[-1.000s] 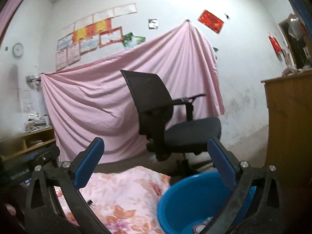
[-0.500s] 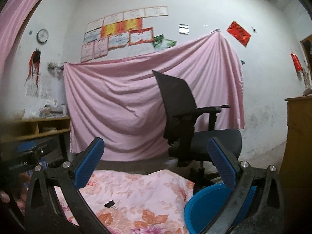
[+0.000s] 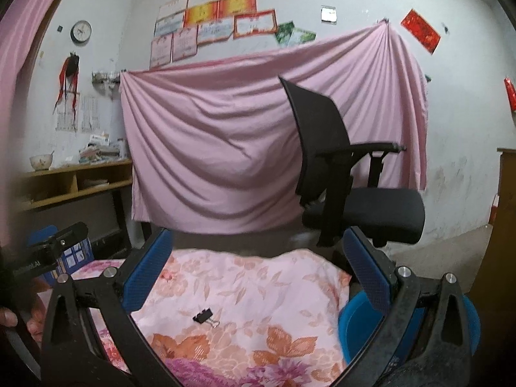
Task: Collect trash
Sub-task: 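Move both tools back over the bed toward the remaining items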
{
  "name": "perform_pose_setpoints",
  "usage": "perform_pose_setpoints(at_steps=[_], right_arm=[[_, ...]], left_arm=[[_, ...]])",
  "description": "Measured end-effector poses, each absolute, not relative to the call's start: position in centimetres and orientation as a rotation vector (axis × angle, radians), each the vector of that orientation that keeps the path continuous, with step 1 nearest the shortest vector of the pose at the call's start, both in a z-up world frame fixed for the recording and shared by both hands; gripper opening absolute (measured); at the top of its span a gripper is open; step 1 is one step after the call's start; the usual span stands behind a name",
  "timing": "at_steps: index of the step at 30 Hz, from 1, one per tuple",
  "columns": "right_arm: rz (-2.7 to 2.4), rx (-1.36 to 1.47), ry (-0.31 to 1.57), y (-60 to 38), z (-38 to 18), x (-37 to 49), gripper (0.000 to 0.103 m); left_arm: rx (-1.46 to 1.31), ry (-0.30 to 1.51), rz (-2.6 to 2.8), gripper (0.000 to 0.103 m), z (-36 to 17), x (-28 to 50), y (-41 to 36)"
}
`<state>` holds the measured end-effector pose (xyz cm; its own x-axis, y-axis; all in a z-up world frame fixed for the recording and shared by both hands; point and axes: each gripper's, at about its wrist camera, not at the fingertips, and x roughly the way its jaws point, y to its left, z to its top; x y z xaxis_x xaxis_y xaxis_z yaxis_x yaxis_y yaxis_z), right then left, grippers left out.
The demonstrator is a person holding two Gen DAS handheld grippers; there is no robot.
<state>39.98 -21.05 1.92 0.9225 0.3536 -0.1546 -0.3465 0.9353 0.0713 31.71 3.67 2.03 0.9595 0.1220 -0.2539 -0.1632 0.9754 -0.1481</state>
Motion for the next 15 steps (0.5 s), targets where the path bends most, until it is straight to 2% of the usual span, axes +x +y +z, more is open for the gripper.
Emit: perform_pose_setpoints(at_steps=[11,15], right_arm=[[0.386,-0.023,0.484,-18.3,-1.4,44.3,0.103],[0.387,-0.04,0.58,-17.9,-2.4,44.9,0.099]], left_arm=[[-0.13,0.426,0.156,0.101,-0.6,33.9,5.6],[-0.152,0.491,0.078,0.101,-1.5,34.9,5.4]])
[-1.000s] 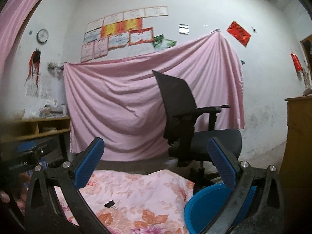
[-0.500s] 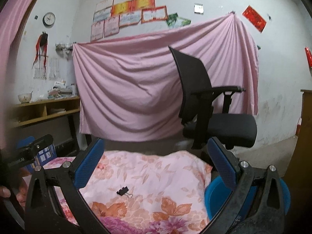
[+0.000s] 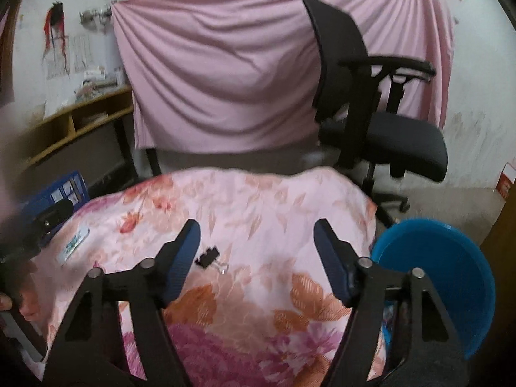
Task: Collect trash
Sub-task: 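Move both tools back over the bed toward the remaining items, then grasp the white-blue sachet with the left tool while the right tool grasps the black binder clip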
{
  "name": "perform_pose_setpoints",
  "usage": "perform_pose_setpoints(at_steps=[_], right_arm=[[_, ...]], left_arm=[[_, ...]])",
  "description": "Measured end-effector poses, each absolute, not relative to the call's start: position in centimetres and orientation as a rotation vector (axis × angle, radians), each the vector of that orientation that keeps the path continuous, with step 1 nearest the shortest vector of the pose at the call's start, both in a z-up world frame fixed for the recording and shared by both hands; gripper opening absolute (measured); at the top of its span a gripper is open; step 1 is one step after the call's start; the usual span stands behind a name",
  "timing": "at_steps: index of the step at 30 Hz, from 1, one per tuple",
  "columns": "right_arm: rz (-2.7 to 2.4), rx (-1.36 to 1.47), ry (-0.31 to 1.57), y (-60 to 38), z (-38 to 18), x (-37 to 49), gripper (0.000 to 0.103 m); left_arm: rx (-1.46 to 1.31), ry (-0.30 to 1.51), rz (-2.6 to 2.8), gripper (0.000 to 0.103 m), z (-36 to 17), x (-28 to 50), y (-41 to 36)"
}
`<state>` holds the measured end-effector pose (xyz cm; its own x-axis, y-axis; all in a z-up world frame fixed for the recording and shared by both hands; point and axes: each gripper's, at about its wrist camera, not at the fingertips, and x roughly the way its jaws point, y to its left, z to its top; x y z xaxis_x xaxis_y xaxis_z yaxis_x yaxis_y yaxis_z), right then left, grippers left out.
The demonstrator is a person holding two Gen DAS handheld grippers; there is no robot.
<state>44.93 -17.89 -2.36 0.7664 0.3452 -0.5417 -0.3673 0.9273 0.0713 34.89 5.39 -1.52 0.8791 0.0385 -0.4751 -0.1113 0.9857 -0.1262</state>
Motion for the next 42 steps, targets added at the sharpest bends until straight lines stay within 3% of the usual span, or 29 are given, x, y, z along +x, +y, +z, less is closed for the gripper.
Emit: perform_pose_setpoints(at_steps=[8,13,22,27,33,42], right_arm=[[0.302,-0.049,0.638,-20.2,-2.8,44.9,0.098],[0.247,-0.036,0.623,-23.0,-2.5,44.7,0.099],[0.15,0.002,0.588,-28.2,-1.7,43.5,0.102],[0.142,0.051,0.579,-30.1,-1.2,43.0,0.103],[0.196,0.047,0.59,-28.8,-1.4,43.4,0.103],[0.347,-0.03,0.635,-21.6,-2.6,45.1,0.103]], left_arm=[[-0.166,0.622,-0.151,0.096,-2.7,38.9,2.0],[-0.154,0.767,-0.269,0.068,-4.0,42.5,-1.2],[-0.066,0.906,-0.304,0.037,-5.4,46.3,-5.6],[-0.018,0.904,-0.26,0.025,-5.7,46.4,-6.4],[-0.101,0.897,-0.277,0.025,-5.8,45.7,-5.0],[-0.137,0.725,-0.17,0.049,-3.3,40.5,0.7]])
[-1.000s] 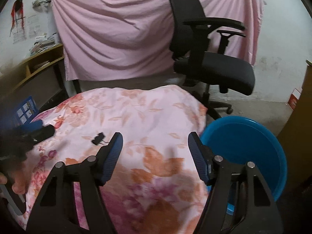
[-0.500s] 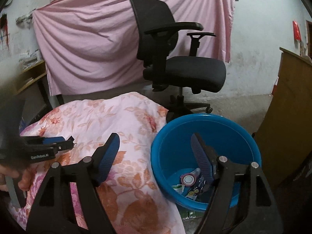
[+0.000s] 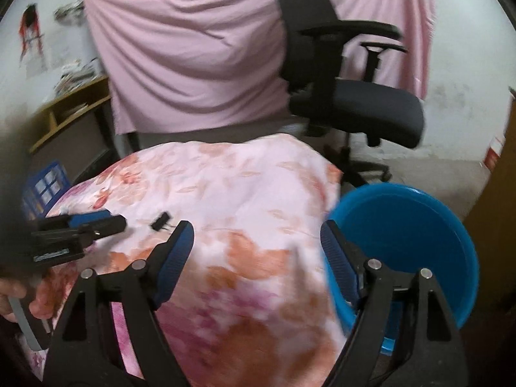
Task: Collect trash
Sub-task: 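Grasp the white-blue sachet with the left tool while the right tool grasps the black binder clip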
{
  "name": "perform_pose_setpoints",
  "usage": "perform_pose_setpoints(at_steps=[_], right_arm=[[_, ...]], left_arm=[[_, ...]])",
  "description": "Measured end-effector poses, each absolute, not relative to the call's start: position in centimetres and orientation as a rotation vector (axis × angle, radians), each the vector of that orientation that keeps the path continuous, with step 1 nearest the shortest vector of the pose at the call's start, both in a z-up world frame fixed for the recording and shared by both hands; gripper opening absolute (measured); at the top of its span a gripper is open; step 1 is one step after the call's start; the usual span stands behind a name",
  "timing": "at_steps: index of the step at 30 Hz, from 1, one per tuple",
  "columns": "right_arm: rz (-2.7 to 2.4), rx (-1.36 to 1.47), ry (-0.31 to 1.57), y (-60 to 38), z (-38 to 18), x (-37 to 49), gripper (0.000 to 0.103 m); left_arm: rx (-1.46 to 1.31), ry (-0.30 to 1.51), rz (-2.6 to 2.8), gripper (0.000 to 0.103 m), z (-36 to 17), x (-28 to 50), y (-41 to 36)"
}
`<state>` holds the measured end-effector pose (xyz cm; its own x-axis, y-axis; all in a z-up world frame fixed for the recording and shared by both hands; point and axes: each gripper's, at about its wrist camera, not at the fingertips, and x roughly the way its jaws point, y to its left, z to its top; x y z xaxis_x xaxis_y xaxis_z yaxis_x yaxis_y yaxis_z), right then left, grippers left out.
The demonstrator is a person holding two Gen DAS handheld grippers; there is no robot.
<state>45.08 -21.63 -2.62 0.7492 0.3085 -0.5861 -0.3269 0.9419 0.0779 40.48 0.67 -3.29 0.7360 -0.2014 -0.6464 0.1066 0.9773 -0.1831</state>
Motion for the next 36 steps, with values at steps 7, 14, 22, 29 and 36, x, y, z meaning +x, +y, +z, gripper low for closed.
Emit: perform_pose_setpoints(at_steps=[7,14,22,29,36], right_arm=[[0.438,-0.098,0.616,-16.0,-3.1,45.3,0.103],[0.48,-0.144,0.752,-12.6,-5.2,47.7,0.103],[0.486,-0.143,0.889,-11.7,-7.2,49.4,0.085],[0.511,-0.195,0.882,-10.9,-7.3,48.7,0.062],[0.534,-0.187,0.864,-11.2,-6.9,48.3,0.041]], left_arm=[[-0.243,0.586,-0.003,0.075,-2.7,35.9,7.3],[-0.318,0.746,0.09,0.075,-4.4,37.4,10.0],[-0.278,0.808,0.132,0.058,-4.6,37.4,10.3],[-0.209,0.836,0.153,0.039,-5.3,38.1,9.7],[-0.178,0.84,0.137,0.017,-5.4,38.3,9.4]])
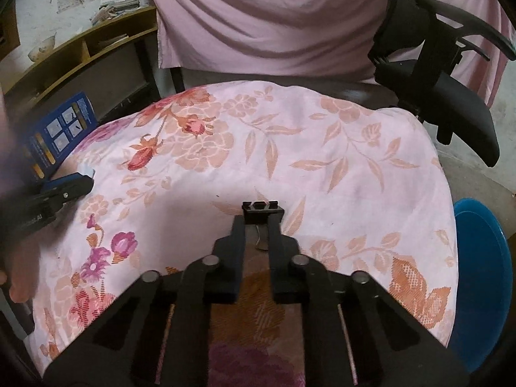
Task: Collect trash
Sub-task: 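Grasp the white-blue sachet with the left tool while the right tool grasps the black binder clip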
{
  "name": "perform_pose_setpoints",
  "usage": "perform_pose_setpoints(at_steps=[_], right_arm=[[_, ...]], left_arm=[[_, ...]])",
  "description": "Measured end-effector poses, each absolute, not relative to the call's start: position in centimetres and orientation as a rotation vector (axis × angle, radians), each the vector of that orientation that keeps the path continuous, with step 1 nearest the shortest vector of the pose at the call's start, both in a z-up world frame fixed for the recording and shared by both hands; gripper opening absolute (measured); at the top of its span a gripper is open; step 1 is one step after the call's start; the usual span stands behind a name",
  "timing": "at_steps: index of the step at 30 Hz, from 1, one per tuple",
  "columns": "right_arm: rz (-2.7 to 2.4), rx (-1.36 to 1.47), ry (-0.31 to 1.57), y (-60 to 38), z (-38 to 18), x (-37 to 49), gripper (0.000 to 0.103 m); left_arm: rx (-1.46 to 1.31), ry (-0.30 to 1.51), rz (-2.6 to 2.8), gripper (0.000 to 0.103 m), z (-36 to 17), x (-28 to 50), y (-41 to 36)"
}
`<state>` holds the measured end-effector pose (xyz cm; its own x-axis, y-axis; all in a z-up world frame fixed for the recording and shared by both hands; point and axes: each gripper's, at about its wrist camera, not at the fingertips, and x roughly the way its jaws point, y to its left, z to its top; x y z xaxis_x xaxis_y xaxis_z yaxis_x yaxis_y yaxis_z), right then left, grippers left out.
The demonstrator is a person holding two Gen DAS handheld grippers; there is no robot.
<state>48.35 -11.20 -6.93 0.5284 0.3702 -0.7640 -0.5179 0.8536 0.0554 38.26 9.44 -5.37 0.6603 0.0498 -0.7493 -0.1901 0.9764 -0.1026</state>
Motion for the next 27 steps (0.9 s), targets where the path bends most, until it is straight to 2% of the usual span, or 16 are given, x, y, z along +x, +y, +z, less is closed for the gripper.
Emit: perform_pose_setpoints(at_steps=[6,7,8,14,19,20,22,23,24,27], right_arm=[[0.544,-0.16,0.857,-11.6,-6.8,48.1,0.04],[0.547,-0.151,0.853,-11.8,-6.7,48.1,0.038],[0.548,-0.145,0.85,-11.9,-6.7,48.0,0.032],[0.548,-0.124,0.827,-12.3,-6.3,47.6,0.032],[0.542,-0.12,0.816,-12.4,-6.0,47.6,0.034],[0.541,-0.11,0.834,-12.5,-6.2,47.9,0.037],[0.534,-0.098,0.865,-12.5,-6.6,48.5,0.053],[0.525,-0.094,0.878,-12.5,-6.8,48.8,0.071],[0.523,-0.09,0.886,-12.5,-6.9,49.1,0.08],[0.523,-0.086,0.894,-12.1,-7.0,49.9,0.084]], left_arm=[[-0.203,0.819,0.109,0.017,-5.2,37.8,9.4],[-0.211,0.809,0.095,0.017,-5.1,37.6,9.3],[-0.213,0.797,0.082,0.017,-5.0,37.5,9.1],[-0.214,0.728,0.023,0.017,-4.0,36.9,8.0],[-0.242,0.754,-0.001,0.017,-4.3,37.4,7.6],[-0.25,0.761,-0.004,0.017,-4.4,37.5,7.6],[-0.264,0.776,-0.009,0.017,-4.6,37.8,7.7],[-0.267,0.783,-0.011,0.017,-4.7,38.0,7.6],[-0.27,0.787,-0.011,0.017,-4.8,38.2,7.6],[-0.279,0.791,-0.019,0.017,-4.8,38.3,7.7]])
